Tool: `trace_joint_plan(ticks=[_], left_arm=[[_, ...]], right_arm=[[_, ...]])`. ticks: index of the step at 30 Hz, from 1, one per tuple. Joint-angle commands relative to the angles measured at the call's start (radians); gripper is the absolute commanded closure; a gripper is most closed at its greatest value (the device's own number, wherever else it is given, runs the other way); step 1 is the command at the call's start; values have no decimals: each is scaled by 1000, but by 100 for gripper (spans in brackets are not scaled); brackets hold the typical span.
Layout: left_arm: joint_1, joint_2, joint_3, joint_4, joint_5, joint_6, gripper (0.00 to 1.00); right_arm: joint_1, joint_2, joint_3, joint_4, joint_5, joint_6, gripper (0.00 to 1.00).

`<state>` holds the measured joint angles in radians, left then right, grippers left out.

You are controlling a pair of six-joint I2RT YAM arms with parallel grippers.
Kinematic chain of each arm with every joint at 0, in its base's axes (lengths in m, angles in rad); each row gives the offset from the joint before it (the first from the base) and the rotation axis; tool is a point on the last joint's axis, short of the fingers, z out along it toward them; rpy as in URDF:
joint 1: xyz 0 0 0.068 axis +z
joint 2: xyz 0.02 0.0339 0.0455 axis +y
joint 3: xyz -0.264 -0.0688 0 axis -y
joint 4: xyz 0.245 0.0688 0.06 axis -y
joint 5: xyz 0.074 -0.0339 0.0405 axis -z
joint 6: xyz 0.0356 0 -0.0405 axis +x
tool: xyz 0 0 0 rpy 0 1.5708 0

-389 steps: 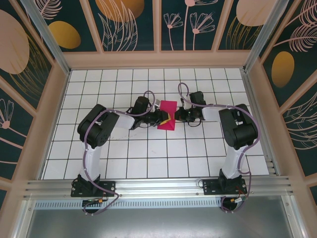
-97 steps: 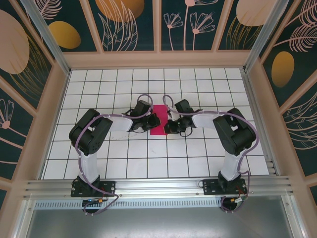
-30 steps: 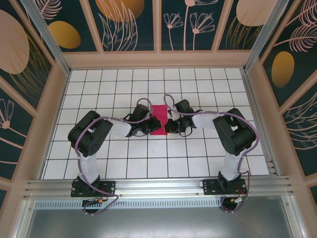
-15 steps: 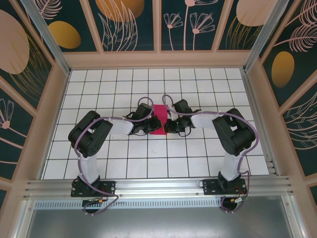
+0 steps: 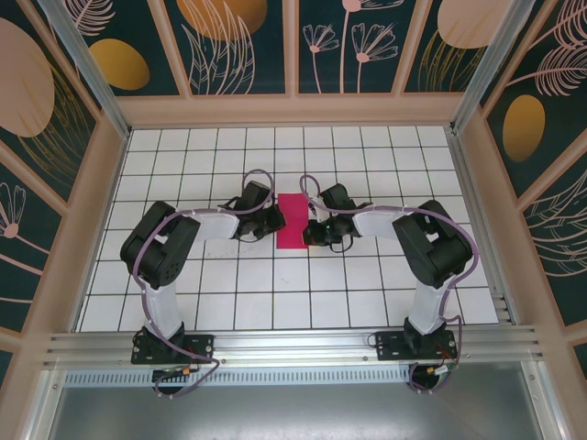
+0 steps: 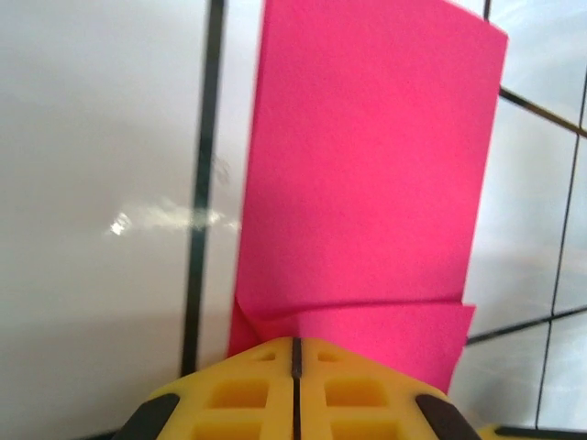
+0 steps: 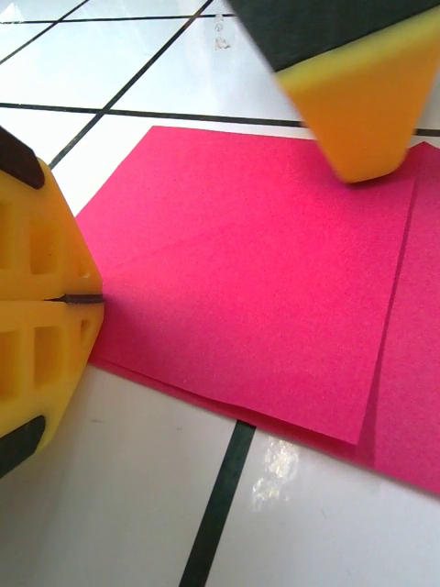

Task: Fold a paper plane with a square sheet of paper (pick it up from the middle)

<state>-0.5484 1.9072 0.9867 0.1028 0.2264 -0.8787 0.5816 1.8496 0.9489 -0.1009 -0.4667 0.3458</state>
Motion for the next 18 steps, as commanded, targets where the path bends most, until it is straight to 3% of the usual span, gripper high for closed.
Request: trace_joint_plan(ticks=[1,9,18], left_arm=[[52,37,29,-91,-117,53,90],[81,22,79,-122,-152,109,90],[27,-167,-53,89,36,62,89]], right_arm=[[9,110,-80,-163,179,-25,95],[10,91,-88,-150,154,-27,95],[9,77,-91,-138,137,-19,95]])
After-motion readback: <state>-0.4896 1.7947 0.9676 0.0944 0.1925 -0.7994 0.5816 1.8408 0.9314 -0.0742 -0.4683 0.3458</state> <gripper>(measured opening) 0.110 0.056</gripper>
